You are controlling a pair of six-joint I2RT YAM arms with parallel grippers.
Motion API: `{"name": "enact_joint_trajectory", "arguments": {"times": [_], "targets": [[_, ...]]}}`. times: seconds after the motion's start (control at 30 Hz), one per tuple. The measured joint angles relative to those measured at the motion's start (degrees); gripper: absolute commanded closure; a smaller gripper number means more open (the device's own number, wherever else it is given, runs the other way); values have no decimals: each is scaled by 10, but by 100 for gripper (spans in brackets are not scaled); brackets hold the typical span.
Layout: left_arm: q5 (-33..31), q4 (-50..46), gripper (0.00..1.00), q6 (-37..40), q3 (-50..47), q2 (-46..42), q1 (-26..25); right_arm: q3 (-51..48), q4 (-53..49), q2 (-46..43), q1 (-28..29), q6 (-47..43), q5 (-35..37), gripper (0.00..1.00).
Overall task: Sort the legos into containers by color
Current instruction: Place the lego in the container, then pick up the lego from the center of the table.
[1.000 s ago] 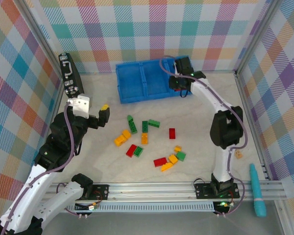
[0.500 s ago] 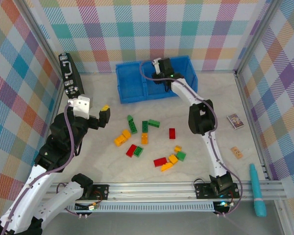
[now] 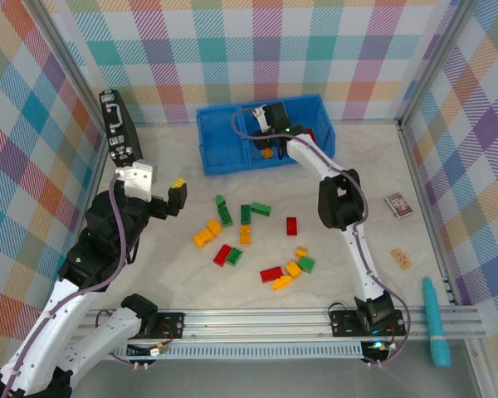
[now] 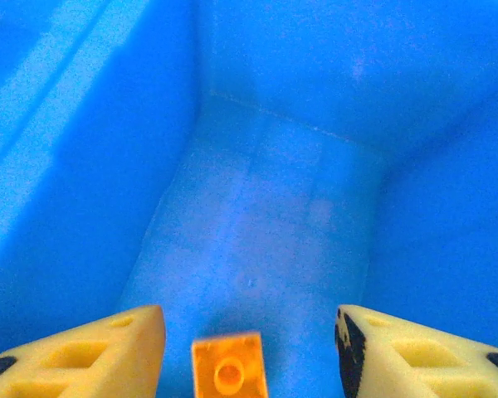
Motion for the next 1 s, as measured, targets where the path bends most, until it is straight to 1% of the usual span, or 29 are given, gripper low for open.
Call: {"name": "enact_joint_trajectory", "arguments": {"times": [0.1,0.2,0.3,0.37,0.43,0.5,0.67,0.7,0.73,0.83,1.0], "targets": [[0,0,0,0,0,-1,0,-42,-41,-64,5,21,1,40],[-4,1,0,4,-3,-6,0,-83,-84,-142,6,63,8,40],[-11,0,0,11,-7,-12,0,-201,-107,-257,7,127,19,38],[-13,0,0,14,-7,-14,0,-287,-121,-328,7,178,26,28],[-15,0,0,19,-8,-18,0,-355,-142,-373,7,224,23,23],[-18,2,0,26,-12,-25,0,-410,-157,-393,7,263,16,20],[-20,9,0,39,-19,-37,0,-588,-159,-431,7,343,-21,15],[-20,10,0,41,-19,-38,0,-621,-157,-440,7,358,-34,11],[-20,10,0,43,-19,-39,0,-646,-156,-449,8,372,-44,9],[-19,9,0,45,-19,-39,0,-702,-127,-480,10,394,-73,7],[-17,10,0,45,-19,-39,0,-730,-65,-504,12,404,-104,8]]}}
